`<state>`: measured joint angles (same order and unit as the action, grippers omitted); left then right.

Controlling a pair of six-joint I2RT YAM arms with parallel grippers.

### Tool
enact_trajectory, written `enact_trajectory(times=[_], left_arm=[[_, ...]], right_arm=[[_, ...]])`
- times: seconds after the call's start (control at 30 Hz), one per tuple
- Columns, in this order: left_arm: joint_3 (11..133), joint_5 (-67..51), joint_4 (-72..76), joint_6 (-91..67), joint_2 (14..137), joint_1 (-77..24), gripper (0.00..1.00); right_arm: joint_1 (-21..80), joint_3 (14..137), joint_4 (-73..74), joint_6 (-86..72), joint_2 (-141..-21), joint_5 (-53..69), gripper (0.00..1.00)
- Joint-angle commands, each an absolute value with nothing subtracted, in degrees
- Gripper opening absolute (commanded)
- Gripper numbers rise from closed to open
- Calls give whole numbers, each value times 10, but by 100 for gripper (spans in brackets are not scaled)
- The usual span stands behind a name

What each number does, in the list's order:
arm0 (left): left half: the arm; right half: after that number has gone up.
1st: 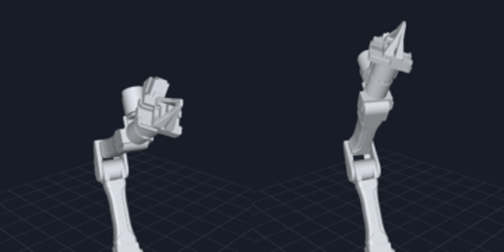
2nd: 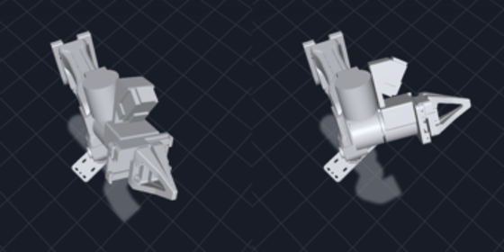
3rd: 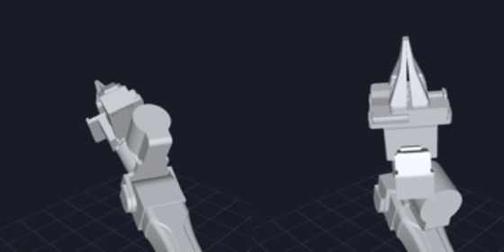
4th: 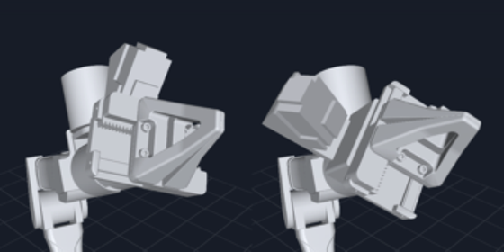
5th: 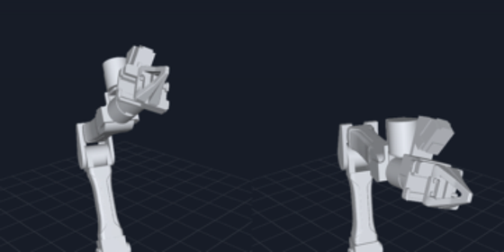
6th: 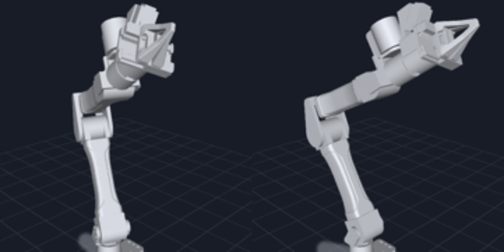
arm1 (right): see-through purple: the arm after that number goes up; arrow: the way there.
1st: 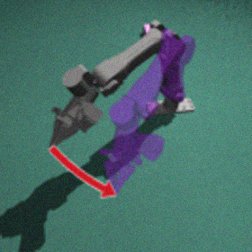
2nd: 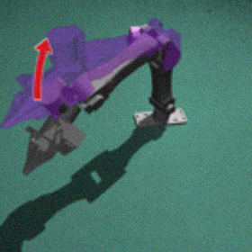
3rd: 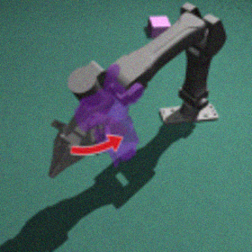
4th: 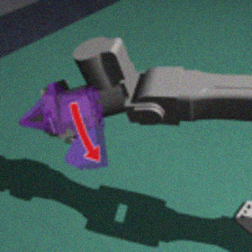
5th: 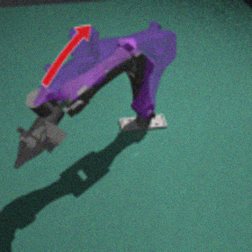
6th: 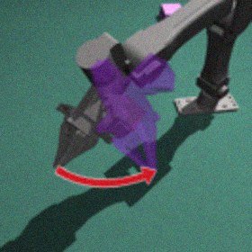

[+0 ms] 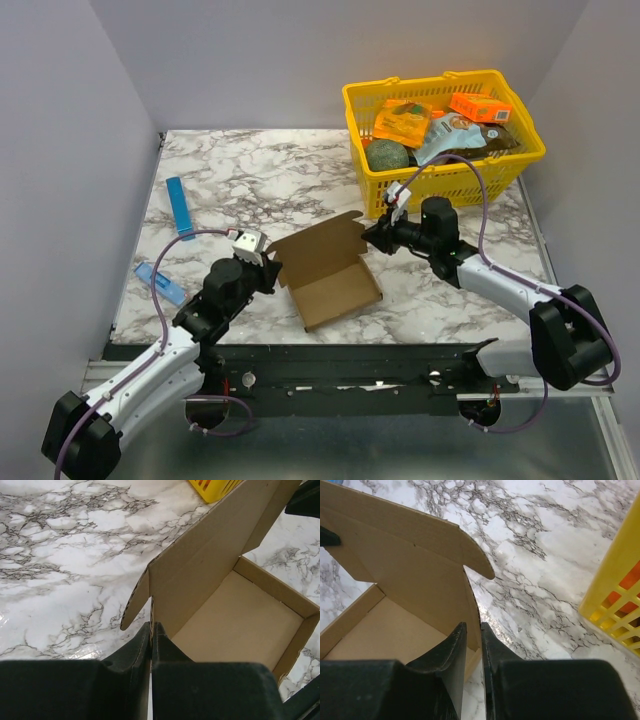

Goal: Fold the paper box

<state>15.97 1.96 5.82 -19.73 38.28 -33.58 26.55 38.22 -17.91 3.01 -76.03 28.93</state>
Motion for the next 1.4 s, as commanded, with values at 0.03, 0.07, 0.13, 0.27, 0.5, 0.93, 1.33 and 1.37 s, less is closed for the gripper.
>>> enact_trajectory(times=[0.03,0.07,0.13,0.27,0.5,0.93,1.33,1.37], left_arm=[[179,33,73,-188,395,-351,10],[183,33,74,-185,397,-352,10],[185,33,77,-178,404,-353,10],[186,19,92,-173,418,-358,10],[205,22,102,-159,446,-366,10],[235,70,118,-176,497,-390,8],[272,137,138,-183,566,-438,8],[277,143,138,-187,569,-445,8]], right_arm=[[271,378,-184,9,-740,345,25],[272,377,-185,8,-739,348,25],[272,376,-186,7,-739,356,25],[272,376,-191,2,-744,364,24],[279,373,-199,1,-752,358,23],[290,351,-227,-17,-740,323,22],[296,337,-241,-21,-737,314,21],[296,337,-241,-21,-737,312,21]])
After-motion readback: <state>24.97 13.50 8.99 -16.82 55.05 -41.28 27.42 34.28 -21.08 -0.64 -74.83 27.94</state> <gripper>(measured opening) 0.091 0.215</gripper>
